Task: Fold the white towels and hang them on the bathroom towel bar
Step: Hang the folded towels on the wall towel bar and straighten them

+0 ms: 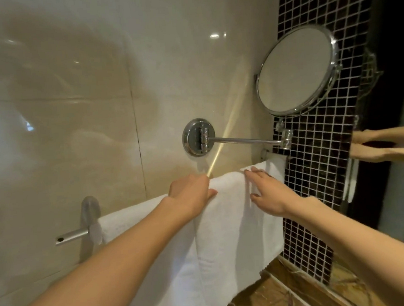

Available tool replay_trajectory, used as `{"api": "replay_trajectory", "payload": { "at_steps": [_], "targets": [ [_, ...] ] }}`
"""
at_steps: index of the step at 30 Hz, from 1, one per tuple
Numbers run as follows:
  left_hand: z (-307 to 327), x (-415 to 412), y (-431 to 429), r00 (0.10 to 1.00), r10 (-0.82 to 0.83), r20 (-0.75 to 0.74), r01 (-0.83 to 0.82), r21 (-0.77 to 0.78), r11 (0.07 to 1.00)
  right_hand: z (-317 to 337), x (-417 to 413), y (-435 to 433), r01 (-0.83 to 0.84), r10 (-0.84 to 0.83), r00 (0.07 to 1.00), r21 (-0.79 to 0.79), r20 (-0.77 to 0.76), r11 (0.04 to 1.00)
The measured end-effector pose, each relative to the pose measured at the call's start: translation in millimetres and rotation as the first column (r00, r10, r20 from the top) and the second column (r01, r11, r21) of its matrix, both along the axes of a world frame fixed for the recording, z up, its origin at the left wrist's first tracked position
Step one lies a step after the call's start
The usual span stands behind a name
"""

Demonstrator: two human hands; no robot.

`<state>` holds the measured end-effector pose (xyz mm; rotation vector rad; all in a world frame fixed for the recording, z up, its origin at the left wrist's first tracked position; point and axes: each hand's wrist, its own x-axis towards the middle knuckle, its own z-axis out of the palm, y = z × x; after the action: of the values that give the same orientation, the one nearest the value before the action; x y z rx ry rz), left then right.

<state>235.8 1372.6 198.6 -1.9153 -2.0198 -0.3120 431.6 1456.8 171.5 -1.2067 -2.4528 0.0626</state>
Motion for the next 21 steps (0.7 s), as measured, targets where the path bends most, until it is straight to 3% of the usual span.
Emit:
{"api": "replay_trajectory", "payload": {
  "at_steps": [7, 11, 16, 21],
  "targets": [
    [-2.1, -0.3, -0.7, 0.999, 0.007, -0.048, -0.006, 0.023, 1.000, -3.7, 2.4, 15.2, -0.009, 0.008, 0.999, -0.024, -0.036, 1.000],
    [1.1, 24.3, 12.0, 0.983, -0.133, -0.129, 0.143, 0.072, 0.987, 0.3, 8.3, 20.7, 0.000, -0.001, 0.997, -0.017, -0.071, 1.000],
    [-0.1, 56.7, 49.3, 0.946, -0.243, -0.213, 0.223, -0.113, 0.968, 3.7, 24.5, 32.8, 0.077, -0.076, 0.996, -0.032, 0.038, 0.997],
    [2.7, 63.9, 68.7, 0.934, -0.220, -0.281, 0.182, -0.154, 0.971, -0.7, 36.1, 38.2, 0.123, -0.119, 0.990, -0.056, 0.078, 0.991]
  ]
}}
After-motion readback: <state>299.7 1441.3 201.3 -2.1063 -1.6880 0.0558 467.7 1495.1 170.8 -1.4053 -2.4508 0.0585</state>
